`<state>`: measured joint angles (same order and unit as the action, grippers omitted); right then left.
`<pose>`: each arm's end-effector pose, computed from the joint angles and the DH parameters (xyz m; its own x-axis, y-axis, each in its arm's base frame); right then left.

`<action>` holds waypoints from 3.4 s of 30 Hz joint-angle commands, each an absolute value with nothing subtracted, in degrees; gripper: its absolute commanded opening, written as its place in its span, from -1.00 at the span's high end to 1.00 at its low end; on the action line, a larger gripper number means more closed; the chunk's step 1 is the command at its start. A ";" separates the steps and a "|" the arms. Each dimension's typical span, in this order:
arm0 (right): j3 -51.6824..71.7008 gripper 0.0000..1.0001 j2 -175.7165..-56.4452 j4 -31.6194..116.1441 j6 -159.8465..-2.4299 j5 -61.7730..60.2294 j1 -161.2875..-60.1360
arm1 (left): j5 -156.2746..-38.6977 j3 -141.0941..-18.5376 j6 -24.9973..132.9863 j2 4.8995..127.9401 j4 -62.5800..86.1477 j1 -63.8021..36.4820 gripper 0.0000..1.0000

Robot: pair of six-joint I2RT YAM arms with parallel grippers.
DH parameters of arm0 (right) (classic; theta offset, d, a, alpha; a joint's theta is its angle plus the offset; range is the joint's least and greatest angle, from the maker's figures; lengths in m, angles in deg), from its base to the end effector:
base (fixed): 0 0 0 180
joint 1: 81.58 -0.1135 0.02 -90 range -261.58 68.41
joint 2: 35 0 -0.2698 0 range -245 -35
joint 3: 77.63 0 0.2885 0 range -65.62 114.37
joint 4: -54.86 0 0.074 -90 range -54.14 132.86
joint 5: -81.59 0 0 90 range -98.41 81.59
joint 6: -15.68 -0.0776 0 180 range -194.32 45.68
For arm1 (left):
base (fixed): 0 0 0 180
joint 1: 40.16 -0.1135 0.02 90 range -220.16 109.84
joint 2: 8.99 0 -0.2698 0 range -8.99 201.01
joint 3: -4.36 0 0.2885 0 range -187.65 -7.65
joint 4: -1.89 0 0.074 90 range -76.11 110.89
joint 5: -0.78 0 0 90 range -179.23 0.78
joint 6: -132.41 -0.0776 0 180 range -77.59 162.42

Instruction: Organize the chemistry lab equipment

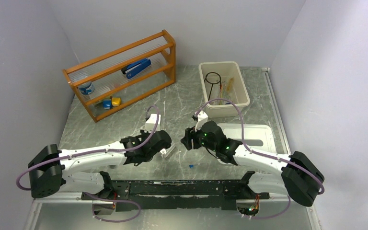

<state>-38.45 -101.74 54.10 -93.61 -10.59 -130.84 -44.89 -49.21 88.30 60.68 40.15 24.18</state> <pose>0.1997 0.2274 0.1560 -0.5351 -0.1154 -0.8369 -0.5917 0.7582 0.2738 0.1697 -0.2279 0.1812 -0.5813 0.0239 -0.8133 0.0734 0.9970 -0.0231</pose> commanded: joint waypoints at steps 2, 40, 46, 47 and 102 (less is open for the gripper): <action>-37.23 -0.22 -101.83 52.73 -94.03 -10.61 -131.07 | -45.11 -49.89 89.12 62.79 39.36 23.07 0.76; -32.01 -0.24 -106.69 29.07 -100.75 -15.57 -131.14 | -50.33 -53.66 85.47 55.73 44.16 17.39 -0.45; -32.10 -0.24 -108.39 28.20 -102.19 -14.64 -131.12 | -54.80 -51.75 83.40 56.63 39.95 14.59 -0.42; -31.92 -0.24 -108.83 27.81 -102.28 -14.57 -131.15 | -55.28 -51.57 83.18 56.78 39.47 14.33 -0.38; -28.10 -0.23 -112.96 22.82 -103.76 -18.83 -131.10 | -59.36 -49.37 84.81 57.58 38.21 13.97 0.09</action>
<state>-29.55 -112.63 22.85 -102.90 -17.36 -130.84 -57.94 -49.89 84.19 58.61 39.19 14.25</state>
